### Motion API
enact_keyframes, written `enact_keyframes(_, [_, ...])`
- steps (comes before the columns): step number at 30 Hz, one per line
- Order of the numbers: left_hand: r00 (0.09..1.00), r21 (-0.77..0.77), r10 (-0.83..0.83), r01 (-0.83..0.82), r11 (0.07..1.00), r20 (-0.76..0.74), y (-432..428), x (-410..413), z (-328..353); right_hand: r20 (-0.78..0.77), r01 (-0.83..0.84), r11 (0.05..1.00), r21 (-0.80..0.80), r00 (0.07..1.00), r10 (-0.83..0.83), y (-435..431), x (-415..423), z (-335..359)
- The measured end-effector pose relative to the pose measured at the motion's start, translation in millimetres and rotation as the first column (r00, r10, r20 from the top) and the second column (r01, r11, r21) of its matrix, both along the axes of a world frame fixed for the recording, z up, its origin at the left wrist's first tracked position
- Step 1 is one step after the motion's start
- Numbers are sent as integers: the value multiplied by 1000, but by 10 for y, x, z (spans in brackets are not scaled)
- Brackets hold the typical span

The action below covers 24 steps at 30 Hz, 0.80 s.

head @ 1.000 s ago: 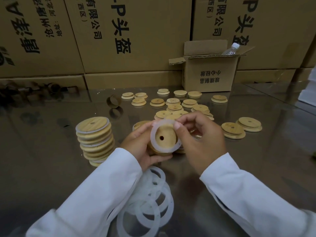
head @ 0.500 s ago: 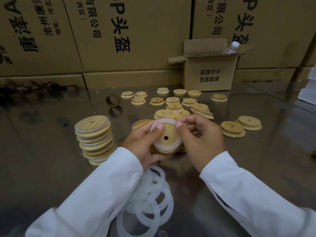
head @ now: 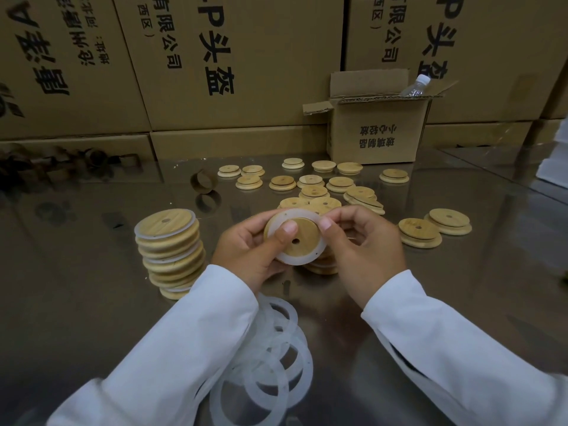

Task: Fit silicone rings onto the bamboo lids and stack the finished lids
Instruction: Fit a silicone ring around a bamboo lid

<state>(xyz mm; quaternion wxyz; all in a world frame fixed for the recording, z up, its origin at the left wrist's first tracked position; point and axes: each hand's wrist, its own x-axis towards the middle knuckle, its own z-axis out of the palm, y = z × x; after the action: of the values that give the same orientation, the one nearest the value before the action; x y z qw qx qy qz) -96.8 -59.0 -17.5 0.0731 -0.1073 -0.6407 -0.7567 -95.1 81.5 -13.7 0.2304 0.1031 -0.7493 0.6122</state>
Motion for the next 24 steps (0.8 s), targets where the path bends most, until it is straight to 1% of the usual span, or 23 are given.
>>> enact_keyframes(7, [999,52,-1,3,999,-36,13,8,21,-19,-8,1000,15,1000,9,-9,-5,-4])
enact_keyframes(13, [998,173,-66,69,983,-22,23,10,30,-50,-29,998,59,998,32,-22,14,12])
enact_keyframes(17, [996,235,-84,78,969,15,20,-5,25,-70,-44,998,50,996,47,-23,23,37])
enact_keyframes(19, [997,229,-80,74,971,16,14,-4,33,-59,-61,998,13,996,62,-10,21,60])
enact_keyframes(22, [997,185,-69,72,980,-27,16,15,50,3,-117,989,-88,993,118,20,12,79])
enact_keyframes(24, [997,185,-58,65,981,-42,32,26,53,25,-126,983,-134,991,131,26,9,67])
